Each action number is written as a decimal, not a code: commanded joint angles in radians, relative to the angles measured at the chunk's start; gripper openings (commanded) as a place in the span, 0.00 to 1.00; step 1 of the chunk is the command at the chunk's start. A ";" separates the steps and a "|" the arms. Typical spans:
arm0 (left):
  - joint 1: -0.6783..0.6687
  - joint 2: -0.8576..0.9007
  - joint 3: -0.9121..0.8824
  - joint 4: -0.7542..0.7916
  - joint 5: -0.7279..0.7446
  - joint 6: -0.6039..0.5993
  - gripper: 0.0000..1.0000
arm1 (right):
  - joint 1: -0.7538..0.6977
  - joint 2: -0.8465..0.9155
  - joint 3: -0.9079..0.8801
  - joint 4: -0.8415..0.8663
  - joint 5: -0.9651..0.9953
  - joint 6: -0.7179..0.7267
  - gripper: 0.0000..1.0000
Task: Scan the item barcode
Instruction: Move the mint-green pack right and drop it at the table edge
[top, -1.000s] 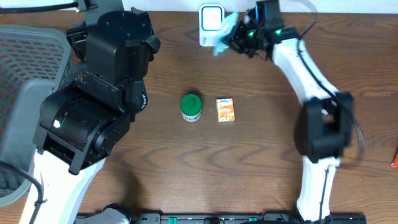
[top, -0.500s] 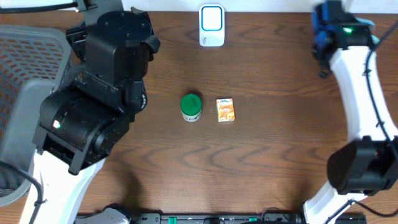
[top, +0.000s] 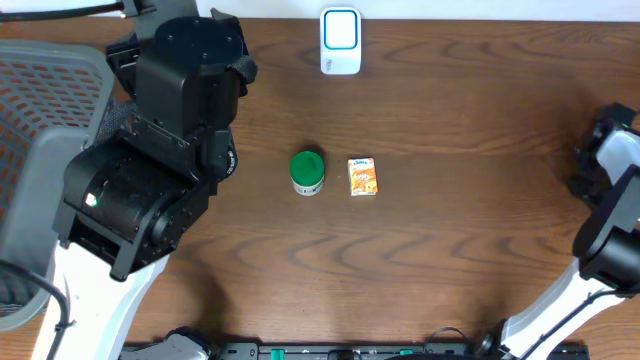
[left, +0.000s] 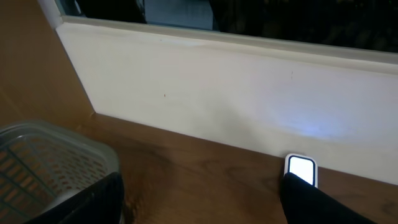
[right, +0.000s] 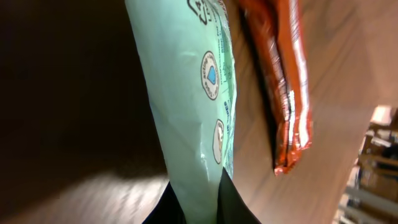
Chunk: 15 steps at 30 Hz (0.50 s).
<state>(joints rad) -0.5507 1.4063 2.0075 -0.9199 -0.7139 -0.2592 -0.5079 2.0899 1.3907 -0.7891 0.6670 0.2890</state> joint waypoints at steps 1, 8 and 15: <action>0.002 -0.011 0.003 0.003 -0.020 -0.005 0.80 | -0.049 -0.008 0.018 -0.020 -0.021 -0.029 0.50; 0.002 -0.011 0.003 0.003 -0.020 -0.005 0.80 | 0.017 -0.051 0.326 -0.255 -0.439 -0.107 0.99; 0.002 -0.011 0.003 0.000 -0.020 -0.005 0.80 | 0.169 -0.054 0.520 -0.426 -1.060 -0.103 0.99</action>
<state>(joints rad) -0.5507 1.4063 2.0075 -0.9180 -0.7143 -0.2588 -0.4164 2.0602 1.8778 -1.1847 0.0116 0.2005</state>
